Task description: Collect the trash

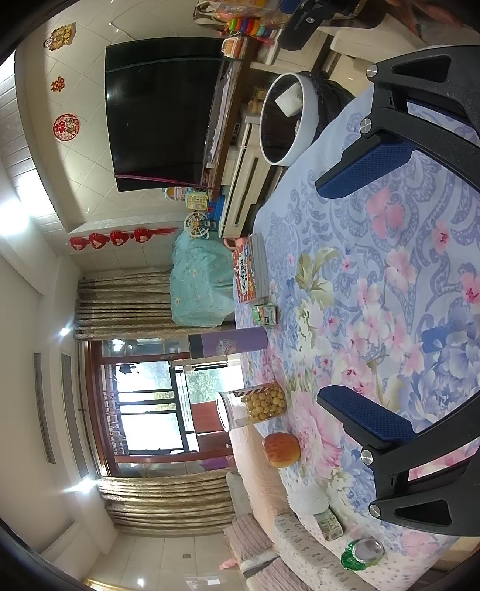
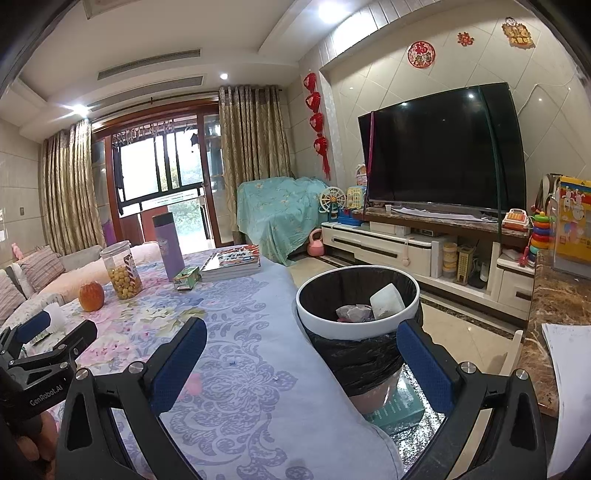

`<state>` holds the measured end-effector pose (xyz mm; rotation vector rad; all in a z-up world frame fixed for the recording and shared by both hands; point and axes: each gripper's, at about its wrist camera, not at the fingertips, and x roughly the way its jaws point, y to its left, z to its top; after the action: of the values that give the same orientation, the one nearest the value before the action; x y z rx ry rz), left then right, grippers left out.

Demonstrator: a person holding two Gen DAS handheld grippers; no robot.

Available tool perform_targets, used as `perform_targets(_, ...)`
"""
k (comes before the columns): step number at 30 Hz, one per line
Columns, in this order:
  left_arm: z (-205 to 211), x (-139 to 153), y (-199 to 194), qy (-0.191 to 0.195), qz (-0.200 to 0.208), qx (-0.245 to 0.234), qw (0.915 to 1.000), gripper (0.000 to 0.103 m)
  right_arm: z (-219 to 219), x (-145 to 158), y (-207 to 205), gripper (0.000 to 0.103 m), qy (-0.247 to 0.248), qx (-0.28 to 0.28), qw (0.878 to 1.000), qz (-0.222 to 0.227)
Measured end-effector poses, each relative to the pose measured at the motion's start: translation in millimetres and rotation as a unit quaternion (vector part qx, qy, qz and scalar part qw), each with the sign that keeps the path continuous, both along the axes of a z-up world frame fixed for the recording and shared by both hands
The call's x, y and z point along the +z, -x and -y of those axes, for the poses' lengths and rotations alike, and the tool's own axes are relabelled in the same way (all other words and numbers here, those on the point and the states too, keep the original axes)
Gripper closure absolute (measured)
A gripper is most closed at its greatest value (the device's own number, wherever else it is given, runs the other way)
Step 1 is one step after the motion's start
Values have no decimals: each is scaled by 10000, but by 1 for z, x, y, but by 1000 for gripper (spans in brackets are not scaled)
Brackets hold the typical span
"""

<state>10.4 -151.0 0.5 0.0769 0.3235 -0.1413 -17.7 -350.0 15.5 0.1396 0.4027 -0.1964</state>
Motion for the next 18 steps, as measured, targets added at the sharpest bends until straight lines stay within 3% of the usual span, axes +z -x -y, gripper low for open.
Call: perform_targets(18,-1,-2,-1,2,-17,-15,10000,0,-3,1,0,0,-21,11,10000,4)
